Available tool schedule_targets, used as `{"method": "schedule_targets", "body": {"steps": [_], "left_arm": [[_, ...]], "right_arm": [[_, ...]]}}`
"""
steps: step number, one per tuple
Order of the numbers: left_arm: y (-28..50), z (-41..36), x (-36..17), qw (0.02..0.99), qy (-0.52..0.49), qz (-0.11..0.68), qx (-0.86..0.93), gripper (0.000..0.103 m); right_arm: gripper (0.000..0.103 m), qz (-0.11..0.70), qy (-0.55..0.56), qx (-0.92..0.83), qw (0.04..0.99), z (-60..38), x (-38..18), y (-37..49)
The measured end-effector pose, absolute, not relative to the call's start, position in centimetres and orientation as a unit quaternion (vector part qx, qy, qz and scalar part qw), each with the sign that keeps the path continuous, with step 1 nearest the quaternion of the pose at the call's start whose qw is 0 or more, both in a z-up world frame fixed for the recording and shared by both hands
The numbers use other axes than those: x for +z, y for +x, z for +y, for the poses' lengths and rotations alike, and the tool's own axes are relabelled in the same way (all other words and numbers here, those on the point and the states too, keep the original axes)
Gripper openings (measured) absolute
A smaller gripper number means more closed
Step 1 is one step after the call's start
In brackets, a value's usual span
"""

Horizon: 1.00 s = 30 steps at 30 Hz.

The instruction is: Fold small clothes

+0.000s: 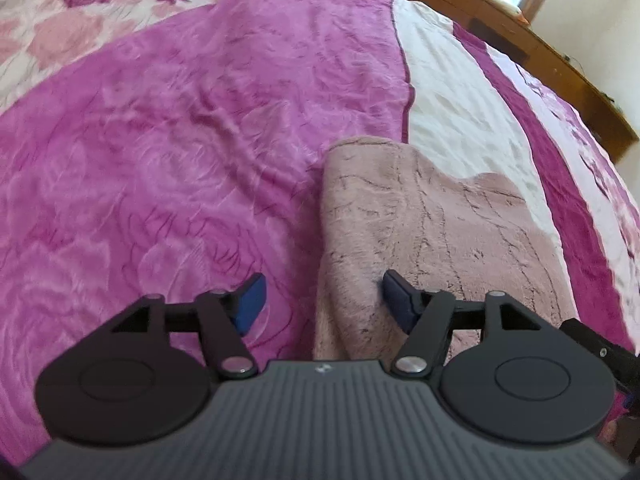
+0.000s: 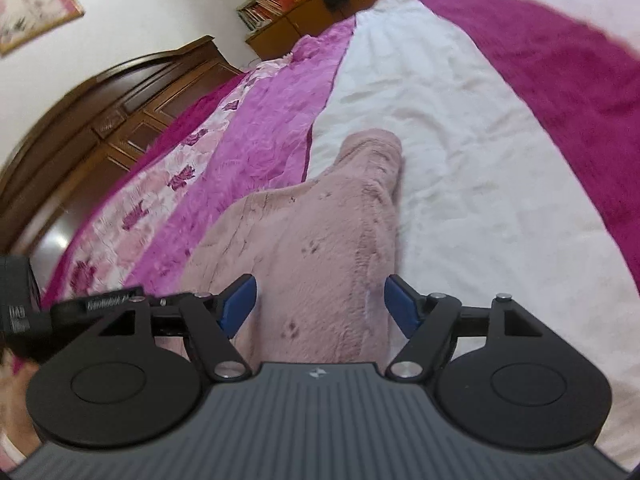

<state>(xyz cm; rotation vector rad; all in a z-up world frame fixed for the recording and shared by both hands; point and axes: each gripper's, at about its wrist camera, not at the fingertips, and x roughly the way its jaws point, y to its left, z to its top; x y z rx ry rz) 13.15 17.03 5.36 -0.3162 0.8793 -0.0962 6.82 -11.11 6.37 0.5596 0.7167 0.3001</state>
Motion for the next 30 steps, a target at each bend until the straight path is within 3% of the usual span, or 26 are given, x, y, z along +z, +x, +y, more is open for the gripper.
{"method": "schedule_targets", "body": {"steps": [8, 19, 25, 27, 30], "left_arm": [[12.0, 17.4, 4.9, 0.870, -0.204, 0.441, -0.087, 0.066], [12.0, 17.7, 4.1, 0.859, -0.237, 0.443, -0.096, 0.068], [12.2, 17.6, 3.6, 0.860, -0.235, 0.443, -0.094, 0.074], [12.1, 17.5, 3.5, 0.860, -0.239, 0.440, -0.095, 0.074], [12.0, 17.5, 3.0, 0.849, -0.264, 0.442, -0.117, 0.073]], "right_arm": [[0.078, 0.385, 0.334, 0.173, 0.843, -12.3, 3.4, 9.0], [0.079, 0.392, 0.335, 0.198, 0.834, -11.7, 2.0, 10.2], [0.079, 0.390, 0.331, 0.199, 0.836, -11.4, 1.8, 10.5], [0.077, 0.389, 0.333, 0.200, 0.835, -11.2, 2.0, 10.7], [0.064, 0.390, 0.333, 0.203, 0.834, -11.0, 2.6, 11.2]]}}
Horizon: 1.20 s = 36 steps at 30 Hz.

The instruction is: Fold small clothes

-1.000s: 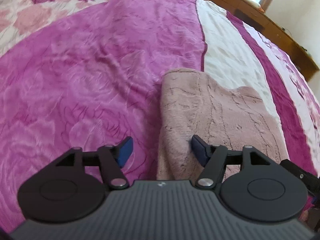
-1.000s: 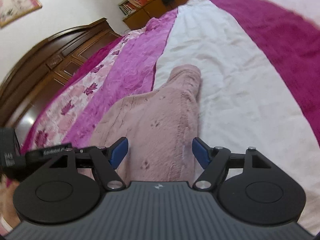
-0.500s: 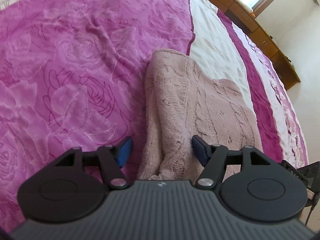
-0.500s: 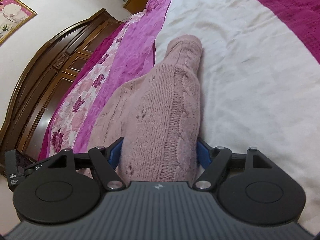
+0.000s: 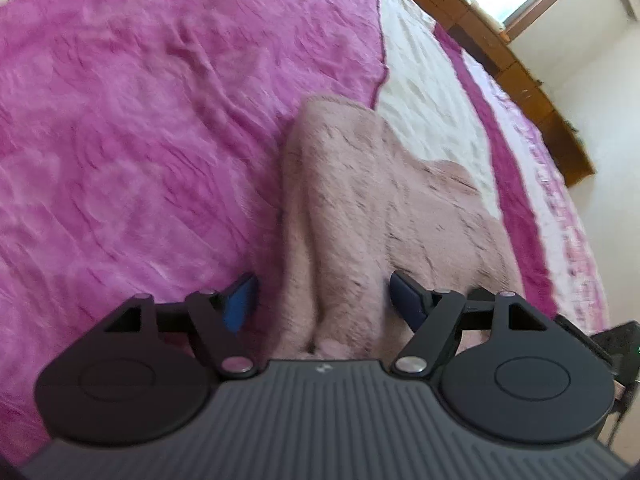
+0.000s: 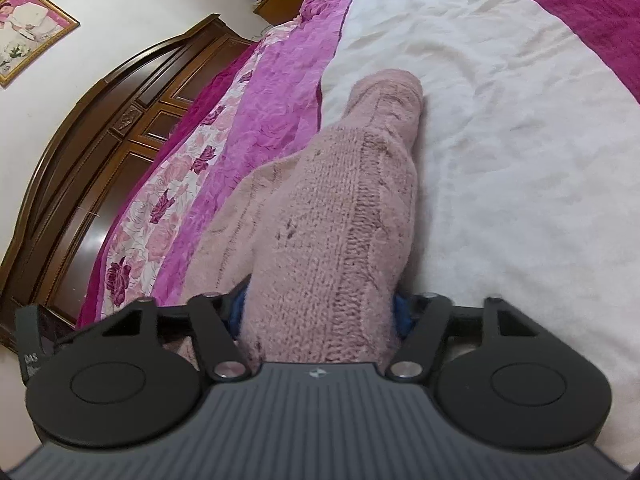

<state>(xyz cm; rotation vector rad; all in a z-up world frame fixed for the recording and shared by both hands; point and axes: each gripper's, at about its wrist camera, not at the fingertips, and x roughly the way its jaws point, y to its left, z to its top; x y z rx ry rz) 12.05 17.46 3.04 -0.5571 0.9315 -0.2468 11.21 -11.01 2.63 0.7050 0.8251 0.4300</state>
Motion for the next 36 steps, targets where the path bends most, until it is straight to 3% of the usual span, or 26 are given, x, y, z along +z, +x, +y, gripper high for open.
{"method": "schedule_targets", "body": {"steps": [2, 5, 8, 17, 29, 36], "left_arm": [[12.0, 17.2, 2.7, 0.840, -0.283, 0.444, -0.134, 0.060], [11.9, 16.8, 2.7, 0.839, -0.290, 0.439, -0.137, 0.048], [11.9, 16.5, 3.5, 0.838, -0.301, 0.434, -0.139, 0.045], [9.6, 11.3, 5.7, 0.824, -0.309, 0.426, -0.212, 0.044], [5.5, 6.5, 3.4, 0.828, -0.238, 0.463, -0.211, 0.045], [4.8, 7.0, 3.7, 0.848, -0.198, 0.451, -0.193, 0.045]], "right_arm": [[0.056, 0.384, 0.325, 0.208, 0.839, -11.1, 3.4, 11.4], [0.052, 0.374, 0.323, 0.217, 0.842, -11.2, 5.1, 11.7], [0.050, 0.368, 0.336, 0.221, 0.838, -11.7, 7.2, 12.1], [0.050, 0.327, 0.323, 0.192, 0.867, -17.3, 12.3, 6.8], [0.055, 0.402, 0.292, 0.109, 0.861, -22.7, 5.7, -0.5], [0.060, 0.384, 0.265, 0.102, 0.878, -20.8, 4.6, -2.3]]}}
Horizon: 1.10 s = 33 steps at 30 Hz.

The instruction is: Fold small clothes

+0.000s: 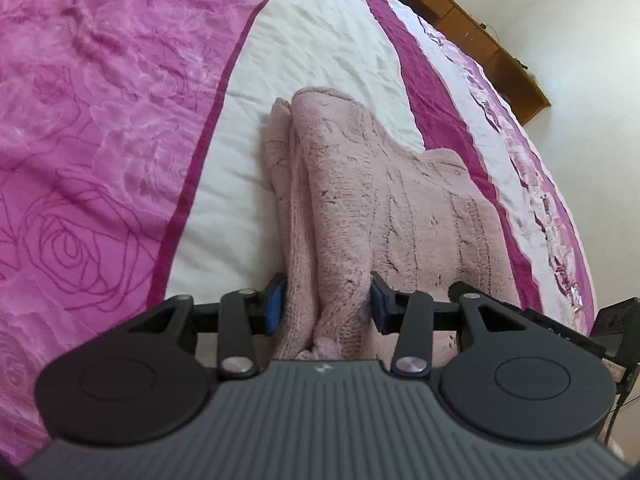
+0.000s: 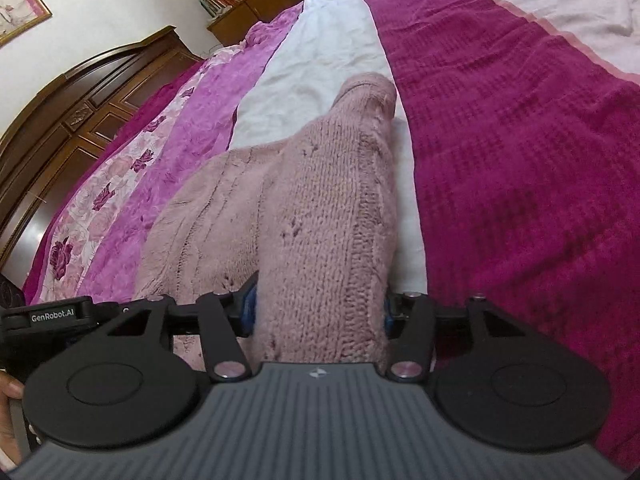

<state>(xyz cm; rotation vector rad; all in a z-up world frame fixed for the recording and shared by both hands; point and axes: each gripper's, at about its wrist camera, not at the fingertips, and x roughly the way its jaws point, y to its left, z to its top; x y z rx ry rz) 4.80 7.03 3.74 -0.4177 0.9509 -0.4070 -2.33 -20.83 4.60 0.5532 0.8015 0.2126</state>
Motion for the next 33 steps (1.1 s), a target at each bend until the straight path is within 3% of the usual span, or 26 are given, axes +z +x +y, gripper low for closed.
{"method": "schedule_targets", "body": {"steps": [12, 16, 26, 27, 29, 33], "left_arm": [[2.7, 5.0, 6.2, 0.881, -0.099, 0.429, -0.175, 0.044], [1.6, 4.6, 6.8, 0.888, -0.074, 0.428, -0.152, 0.051], [-1.1, 3.1, 6.4, 0.892, -0.042, 0.434, -0.122, 0.052], [-1.4, 2.8, 6.3, 0.893, -0.036, 0.434, -0.119, 0.053], [-1.6, 2.1, 5.9, 0.894, -0.020, 0.435, -0.110, 0.070], [-2.1, 0.8, 5.2, 0.896, 0.009, 0.432, -0.101, 0.070]], "right_arm": [[0.070, 0.363, 0.208, 0.081, 0.905, -20.7, 7.0, -4.8], [0.074, 0.341, 0.178, 0.070, 0.920, -20.0, 8.2, -6.3], [0.081, 0.312, 0.147, 0.060, 0.937, -18.8, 9.1, -9.9], [0.082, 0.312, 0.146, 0.059, 0.937, -18.8, 9.0, -10.1], [0.082, 0.316, 0.140, 0.058, 0.937, -18.6, 8.7, -10.5], [0.082, 0.324, 0.130, 0.051, 0.935, -18.4, 7.9, -10.7]]}}
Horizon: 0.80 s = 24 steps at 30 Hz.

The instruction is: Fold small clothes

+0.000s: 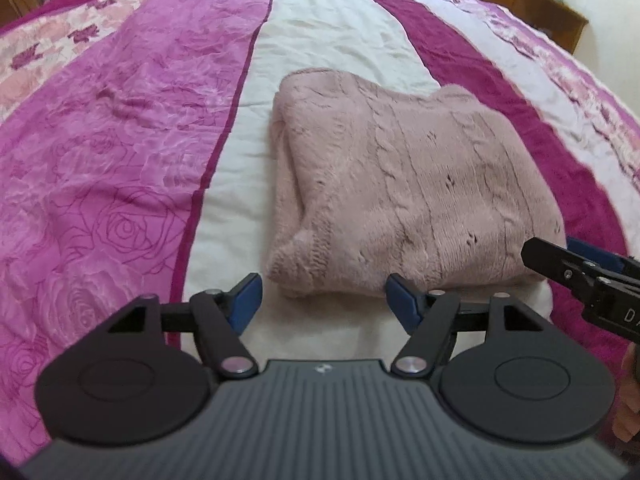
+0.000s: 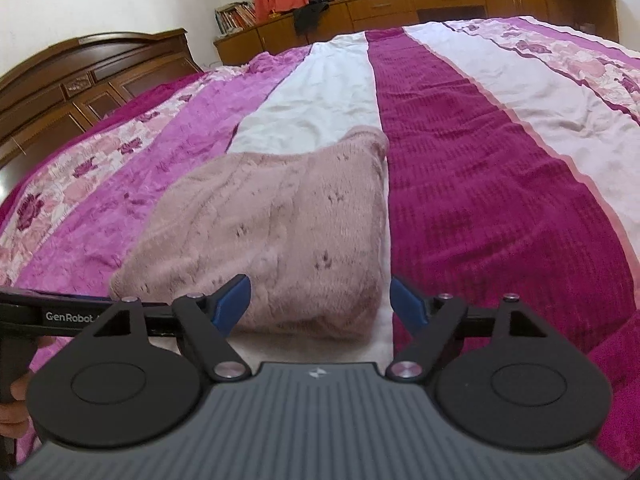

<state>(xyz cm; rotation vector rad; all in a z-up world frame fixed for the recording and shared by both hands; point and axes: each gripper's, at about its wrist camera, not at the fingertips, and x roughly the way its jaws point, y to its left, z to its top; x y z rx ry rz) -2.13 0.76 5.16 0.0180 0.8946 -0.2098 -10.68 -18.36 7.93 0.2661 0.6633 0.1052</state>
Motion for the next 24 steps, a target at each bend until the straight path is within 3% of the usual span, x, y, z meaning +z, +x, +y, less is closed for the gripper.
{"method": "schedule_targets", "body": {"steps": [24], "left_arm": [[-2.3, -1.1, 3.6, 0.890, 0.027, 0.449, -0.076, 0.070]], "right_arm": [[0.083, 0.356, 0.120, 0.050, 0.925, -17.7, 5.9, -10.3]]}}
